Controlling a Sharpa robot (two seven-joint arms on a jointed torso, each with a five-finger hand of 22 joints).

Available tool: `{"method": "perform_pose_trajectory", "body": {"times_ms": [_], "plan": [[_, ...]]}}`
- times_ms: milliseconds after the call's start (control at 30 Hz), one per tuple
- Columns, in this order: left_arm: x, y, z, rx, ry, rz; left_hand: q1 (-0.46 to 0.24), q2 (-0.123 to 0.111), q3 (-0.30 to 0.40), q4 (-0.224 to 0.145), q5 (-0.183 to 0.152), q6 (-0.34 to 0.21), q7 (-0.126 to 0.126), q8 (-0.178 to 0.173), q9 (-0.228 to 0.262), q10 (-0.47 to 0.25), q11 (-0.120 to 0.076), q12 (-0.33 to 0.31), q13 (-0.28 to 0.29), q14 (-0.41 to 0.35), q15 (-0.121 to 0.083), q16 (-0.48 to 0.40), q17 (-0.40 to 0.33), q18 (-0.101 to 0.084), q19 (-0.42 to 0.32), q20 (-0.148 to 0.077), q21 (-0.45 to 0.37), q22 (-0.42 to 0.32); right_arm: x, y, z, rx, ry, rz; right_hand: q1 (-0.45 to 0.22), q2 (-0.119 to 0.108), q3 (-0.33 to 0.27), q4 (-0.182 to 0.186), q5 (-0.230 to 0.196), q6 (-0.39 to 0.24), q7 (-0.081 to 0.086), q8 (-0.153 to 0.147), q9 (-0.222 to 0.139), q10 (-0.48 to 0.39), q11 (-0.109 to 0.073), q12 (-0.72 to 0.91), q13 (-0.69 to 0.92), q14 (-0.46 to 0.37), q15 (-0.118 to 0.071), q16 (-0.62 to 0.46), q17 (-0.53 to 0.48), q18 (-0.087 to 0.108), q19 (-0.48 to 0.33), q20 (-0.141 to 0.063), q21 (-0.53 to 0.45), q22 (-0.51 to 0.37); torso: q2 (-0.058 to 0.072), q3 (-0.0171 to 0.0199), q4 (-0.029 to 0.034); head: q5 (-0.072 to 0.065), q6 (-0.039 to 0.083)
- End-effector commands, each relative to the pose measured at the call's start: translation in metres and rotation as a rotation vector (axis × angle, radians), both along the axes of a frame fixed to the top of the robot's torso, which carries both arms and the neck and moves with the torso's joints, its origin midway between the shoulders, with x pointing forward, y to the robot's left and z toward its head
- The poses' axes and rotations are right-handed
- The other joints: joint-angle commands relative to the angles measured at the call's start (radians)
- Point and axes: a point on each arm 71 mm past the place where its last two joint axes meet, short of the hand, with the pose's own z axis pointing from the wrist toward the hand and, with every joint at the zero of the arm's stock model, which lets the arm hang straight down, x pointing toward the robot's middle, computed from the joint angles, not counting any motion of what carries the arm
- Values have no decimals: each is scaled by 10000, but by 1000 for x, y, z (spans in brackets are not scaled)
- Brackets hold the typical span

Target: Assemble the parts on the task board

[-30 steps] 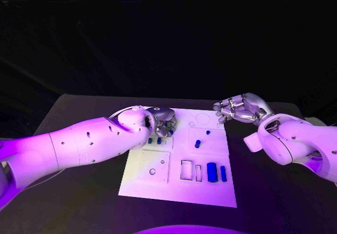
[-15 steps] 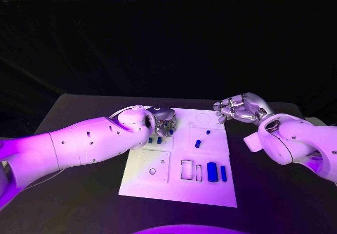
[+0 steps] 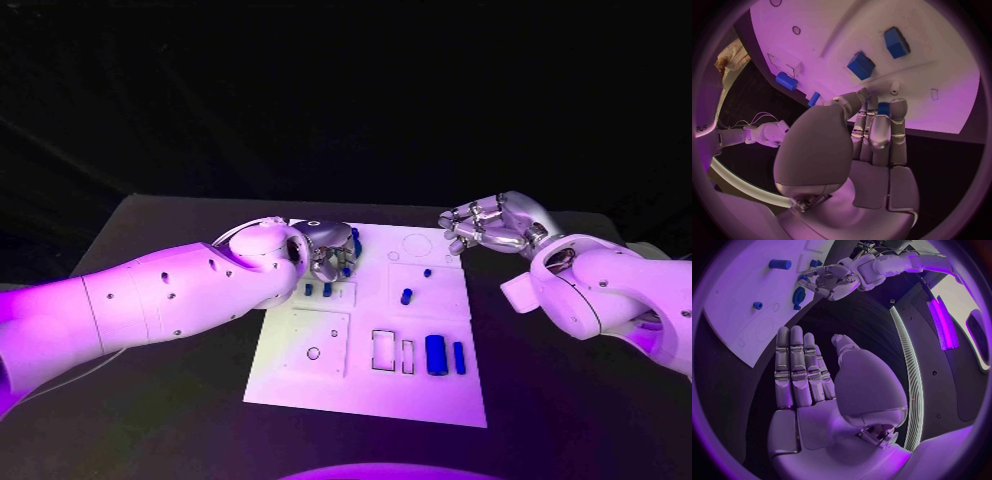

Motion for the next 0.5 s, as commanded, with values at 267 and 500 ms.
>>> {"method": "perform_pose_trajectory", "body": {"times_ms": [267,500], "plan": [[-2,14,19,-562,2,311,-156,-8,-76,-7,-17,92,-22,-54,-28,121,-24,-80,-2,-14,34,74,-27,-134,-31,1,62,39,1,-1,0,-51,-148,27,-56,45,32,32,38,-81,-16,60,-14,-36,-1,61,16,-34,3,-52,-13,47,-58,22,-53,-15,-4,15,3,23,87],[0,29,23,-477,245,644,-176,-12,-80,-1,-16,108,-27,-57,-33,139,-29,-93,-1,-19,31,68,-57,-132,-35,2,59,34,1,-1,0,-56,-148,15,-56,45,32,32,38,-81,-16,60,-14,-36,-1,61,16,-34,3,-52,-13,47,-58,22,-53,-15,-1,10,1,37,112]]}}
